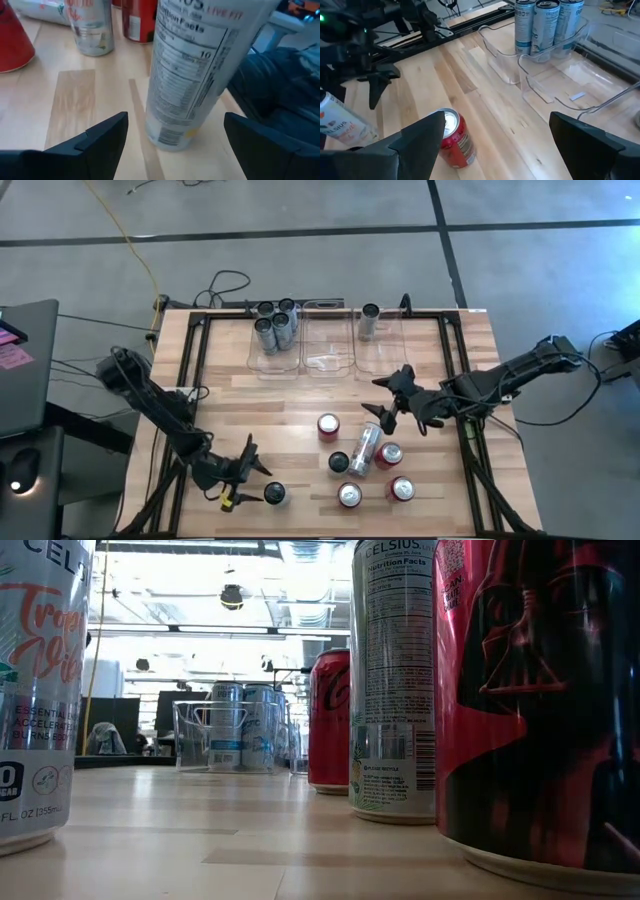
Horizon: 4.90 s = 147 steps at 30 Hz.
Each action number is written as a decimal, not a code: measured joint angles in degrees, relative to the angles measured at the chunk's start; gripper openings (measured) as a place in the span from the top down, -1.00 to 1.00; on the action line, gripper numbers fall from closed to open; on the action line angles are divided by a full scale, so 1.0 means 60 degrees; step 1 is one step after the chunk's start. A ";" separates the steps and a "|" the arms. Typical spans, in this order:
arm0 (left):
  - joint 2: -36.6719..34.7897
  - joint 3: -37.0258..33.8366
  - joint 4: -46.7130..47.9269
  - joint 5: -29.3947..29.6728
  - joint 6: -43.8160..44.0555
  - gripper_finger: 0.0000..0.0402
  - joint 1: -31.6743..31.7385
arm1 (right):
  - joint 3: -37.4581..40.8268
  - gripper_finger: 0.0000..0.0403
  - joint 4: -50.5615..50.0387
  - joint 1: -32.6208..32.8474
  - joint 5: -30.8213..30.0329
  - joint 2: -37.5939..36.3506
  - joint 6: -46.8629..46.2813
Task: Sort soda cans
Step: Put the white-yellow soda can into the right transparent bin
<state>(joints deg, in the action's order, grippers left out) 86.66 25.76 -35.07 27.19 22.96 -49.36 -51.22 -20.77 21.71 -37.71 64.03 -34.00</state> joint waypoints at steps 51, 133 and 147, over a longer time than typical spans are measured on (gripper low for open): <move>0.2346 0.1359 -0.2669 -0.2945 -0.2997 -0.22 0.4148 | 0.0000 -0.88 0.0523 0.0707 -0.0203 0.0221 -0.0079; -0.1015 0.2546 0.1122 -0.3131 -0.2696 -0.27 0.7700 | -0.1198 -0.41 0.7566 -0.3273 0.6290 0.4511 0.4601; -0.2001 0.2572 0.1869 -0.2764 -0.3184 -0.44 0.7718 | -0.1247 -0.29 0.8236 -0.3252 0.5472 0.4242 0.4638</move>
<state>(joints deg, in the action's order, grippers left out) 74.66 41.19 -23.85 10.60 3.86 -3.05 -58.70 28.64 2.19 -4.88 89.48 -6.17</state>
